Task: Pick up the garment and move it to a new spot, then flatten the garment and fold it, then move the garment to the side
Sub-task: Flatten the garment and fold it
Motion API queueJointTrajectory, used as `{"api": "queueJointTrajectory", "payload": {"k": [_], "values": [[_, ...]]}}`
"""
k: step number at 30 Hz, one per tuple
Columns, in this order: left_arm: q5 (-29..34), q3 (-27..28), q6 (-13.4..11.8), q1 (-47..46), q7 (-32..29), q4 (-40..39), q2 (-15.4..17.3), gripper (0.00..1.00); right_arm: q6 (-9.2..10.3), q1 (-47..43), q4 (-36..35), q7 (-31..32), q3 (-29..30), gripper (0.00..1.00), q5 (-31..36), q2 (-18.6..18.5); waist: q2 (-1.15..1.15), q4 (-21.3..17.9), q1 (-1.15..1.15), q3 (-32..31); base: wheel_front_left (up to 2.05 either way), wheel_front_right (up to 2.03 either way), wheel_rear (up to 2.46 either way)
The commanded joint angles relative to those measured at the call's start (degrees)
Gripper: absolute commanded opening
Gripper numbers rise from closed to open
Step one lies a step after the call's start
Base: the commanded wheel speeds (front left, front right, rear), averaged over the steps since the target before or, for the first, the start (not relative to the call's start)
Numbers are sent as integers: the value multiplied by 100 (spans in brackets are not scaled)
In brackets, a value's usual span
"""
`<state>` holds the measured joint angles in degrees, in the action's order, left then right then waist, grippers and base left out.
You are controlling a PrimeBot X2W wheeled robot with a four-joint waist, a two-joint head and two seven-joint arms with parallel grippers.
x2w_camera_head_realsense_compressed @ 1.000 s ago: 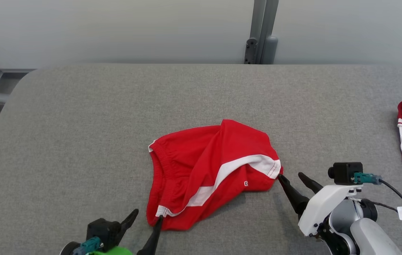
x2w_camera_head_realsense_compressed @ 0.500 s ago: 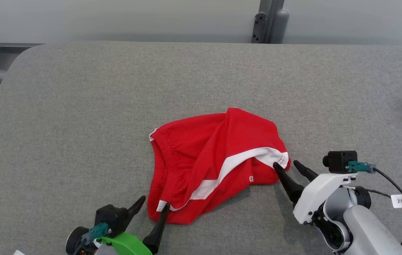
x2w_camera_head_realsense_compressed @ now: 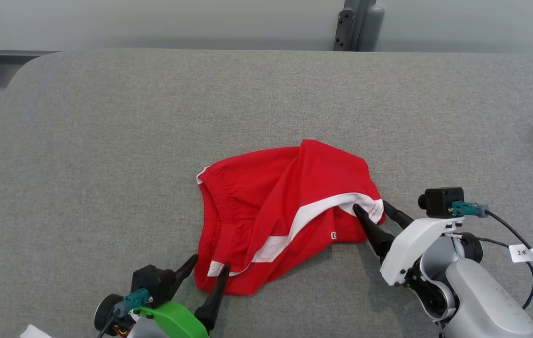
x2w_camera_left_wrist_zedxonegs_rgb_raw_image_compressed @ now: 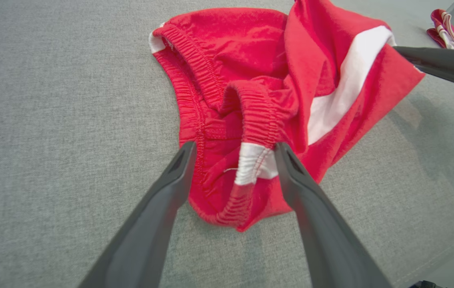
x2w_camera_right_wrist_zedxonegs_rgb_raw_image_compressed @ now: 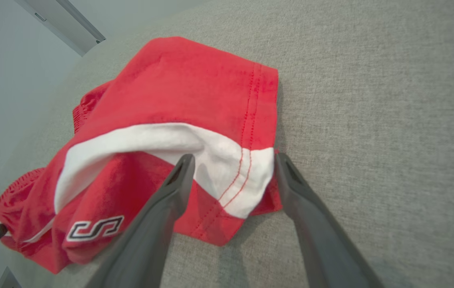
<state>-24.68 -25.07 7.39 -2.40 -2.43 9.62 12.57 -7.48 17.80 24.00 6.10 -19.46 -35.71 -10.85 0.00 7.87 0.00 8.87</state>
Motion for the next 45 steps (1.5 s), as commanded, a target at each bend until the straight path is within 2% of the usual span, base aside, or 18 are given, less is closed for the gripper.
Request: {"api": "queueJointTrajectory", "payload": {"k": [1,22,23,24,25,26,33,38,45], "values": [[-38,-19,14,-103,17,33,0,100,-2,66,30,-46,-44,100,-64,-7,0,-3,0,11,0,0,0],[-265,-154,-72,-18,-334,82,182,100,-2,149,44,-101,-443,100,-332,-153,0,-78,0,68,0,0,0],[-273,-163,-68,-28,-342,76,181,81,-2,148,25,-78,-461,100,-359,-168,0,-75,0,75,0,0,0],[-285,-181,-61,-44,-368,91,179,45,-2,154,-6,-95,-481,69,-375,-182,0,-76,0,80,0,0,0],[-295,-215,-51,-74,-377,98,188,5,-2,158,-17,-110,-489,26,-398,-193,0,-82,0,82,0,0,0],[-335,-215,-44,-105,-353,108,181,0,-2,161,-36,-104,-516,0,-425,-201,0,-92,0,82,0,0,0],[-780,-131,-7,-108,-299,-184,235,0,-2,44,-390,-217,-421,0,-580,-400,0,-237,0,18,0,0,0],[-1287,162,-17,93,-346,-948,319,0,-2,-239,-861,-180,-217,0,-642,-713,0,-354,0,-49,0,0,0],[-1744,363,-179,420,-504,-2207,297,0,-2,-857,-1829,-135,227,0,-736,-1167,0,-509,0,-81,0,0,0]]}}
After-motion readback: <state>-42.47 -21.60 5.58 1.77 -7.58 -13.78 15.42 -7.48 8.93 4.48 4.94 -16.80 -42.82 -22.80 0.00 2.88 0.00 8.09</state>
